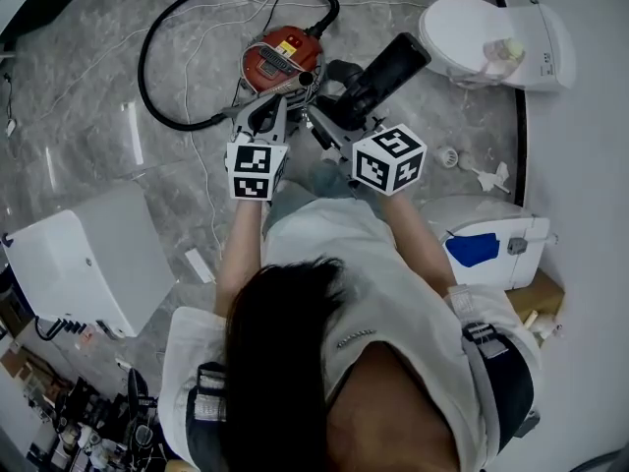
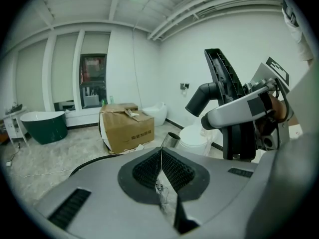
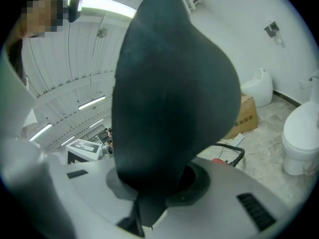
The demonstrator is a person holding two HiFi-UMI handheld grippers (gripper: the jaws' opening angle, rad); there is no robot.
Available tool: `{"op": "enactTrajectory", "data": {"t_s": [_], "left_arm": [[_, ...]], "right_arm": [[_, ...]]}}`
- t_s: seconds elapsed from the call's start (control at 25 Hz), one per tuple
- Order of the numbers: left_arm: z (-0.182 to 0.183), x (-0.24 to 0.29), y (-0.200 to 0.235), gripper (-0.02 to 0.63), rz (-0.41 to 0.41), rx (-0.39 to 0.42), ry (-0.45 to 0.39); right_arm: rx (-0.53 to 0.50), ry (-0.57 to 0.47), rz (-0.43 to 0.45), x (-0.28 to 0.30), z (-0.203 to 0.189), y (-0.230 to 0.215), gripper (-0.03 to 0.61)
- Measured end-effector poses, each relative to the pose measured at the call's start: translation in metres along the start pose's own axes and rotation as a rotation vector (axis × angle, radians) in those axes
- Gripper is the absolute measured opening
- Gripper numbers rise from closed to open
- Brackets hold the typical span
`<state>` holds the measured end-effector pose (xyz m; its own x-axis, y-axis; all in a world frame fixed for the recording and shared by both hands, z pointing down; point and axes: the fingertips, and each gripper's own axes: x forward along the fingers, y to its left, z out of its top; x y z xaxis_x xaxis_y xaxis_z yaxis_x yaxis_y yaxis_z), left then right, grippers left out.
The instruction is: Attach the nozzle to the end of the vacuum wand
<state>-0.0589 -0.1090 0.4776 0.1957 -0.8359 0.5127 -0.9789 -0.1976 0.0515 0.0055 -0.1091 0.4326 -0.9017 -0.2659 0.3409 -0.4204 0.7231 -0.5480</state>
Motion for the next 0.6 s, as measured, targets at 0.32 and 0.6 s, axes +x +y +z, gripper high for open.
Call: {"op": "enactTrajectory", "data": {"t_s": [0.32, 0.6], "left_arm": [[0.000, -0.002, 0.005, 0.005, 0.040, 0.006, -0.033], [0.000, 0.004, -0.001, 0.114, -0.029, 0.052, -0.027]], "right_arm": [[-0.025, 0.043, 0.055, -0.009, -0.005, -0.004, 0.092], [-0.045, 0.073, 0.049, -0.011, -0.012, -0.004, 0.092]]}}
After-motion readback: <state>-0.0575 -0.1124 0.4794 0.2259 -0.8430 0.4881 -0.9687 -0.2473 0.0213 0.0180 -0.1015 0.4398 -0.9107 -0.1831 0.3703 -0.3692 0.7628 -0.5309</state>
